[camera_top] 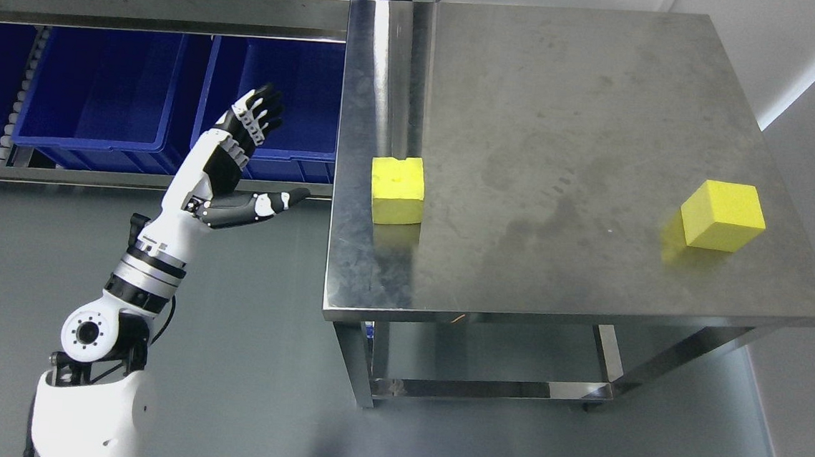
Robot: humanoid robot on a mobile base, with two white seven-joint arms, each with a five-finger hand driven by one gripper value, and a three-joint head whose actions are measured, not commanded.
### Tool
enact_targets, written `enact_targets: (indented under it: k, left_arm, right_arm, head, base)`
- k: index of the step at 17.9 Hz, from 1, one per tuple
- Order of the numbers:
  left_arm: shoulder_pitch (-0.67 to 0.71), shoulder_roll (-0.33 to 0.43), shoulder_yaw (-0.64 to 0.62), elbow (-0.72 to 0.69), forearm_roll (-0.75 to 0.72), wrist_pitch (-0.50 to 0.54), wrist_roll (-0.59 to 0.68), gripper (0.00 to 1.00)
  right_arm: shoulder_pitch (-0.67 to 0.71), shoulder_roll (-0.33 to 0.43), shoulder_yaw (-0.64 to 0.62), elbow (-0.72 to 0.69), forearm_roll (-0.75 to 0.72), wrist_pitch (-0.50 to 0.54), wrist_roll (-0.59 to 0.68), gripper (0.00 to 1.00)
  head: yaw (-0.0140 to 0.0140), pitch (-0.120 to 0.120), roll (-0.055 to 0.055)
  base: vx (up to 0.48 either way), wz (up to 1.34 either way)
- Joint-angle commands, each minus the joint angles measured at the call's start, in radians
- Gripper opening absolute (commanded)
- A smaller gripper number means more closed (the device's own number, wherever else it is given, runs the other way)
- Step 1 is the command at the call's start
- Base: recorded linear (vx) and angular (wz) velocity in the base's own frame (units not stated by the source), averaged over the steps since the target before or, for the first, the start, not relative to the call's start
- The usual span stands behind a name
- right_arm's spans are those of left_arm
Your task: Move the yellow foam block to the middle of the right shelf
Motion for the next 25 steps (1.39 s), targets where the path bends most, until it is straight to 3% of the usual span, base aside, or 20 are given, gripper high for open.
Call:
enact_targets:
  k: [1,3,9,12,25]
  left_arm:
    - [-0.159,0.081,-0.134,0.123,-0.131,0.002,-0.07,0.98]
    - [-0.234,0.124,-0.196,0.194,-0.2,0.004,-0.076,0.98]
    - [-0.375,0.121,-0.369,0.352,-0.268,0.069,-0.139,0.98]
    - [-0.386,0.098,-0.389,0.357,-0.266,0.111,-0.159,0.98]
    - [-0.375,0.095,-0.438,0.398,-0.268,0.112,-0.183,0.98]
  right_arm:
    - [0.001,-0.017,0.0,-0.017,0.003,0.0,0.0,1.0]
    - [0.001,-0.017,0.001,-0.017,0.003,0.0,0.0,1.0]
    - [0.001,-0.017,0.0,-0.017,0.003,0.0,0.0,1.0]
    - [0.001,-0.017,0.0,-0.017,0.003,0.0,0.0,1.0]
    - [0.001,-0.017,0.001,-0.017,0.003,0.0,0.0,1.0]
  head:
    - [0.0,0.0,0.0]
    - [0.0,0.0,0.0]
    - [0.0,0.0,0.0]
    - [0.0,0.0,0.0]
    - [0.0,0.0,0.0]
  base:
    - [0.0,0.0]
    - [0.0,0.0]
    - [0.0,0.0]
    - [0.0,0.0]
    - [-0.001,0.0]
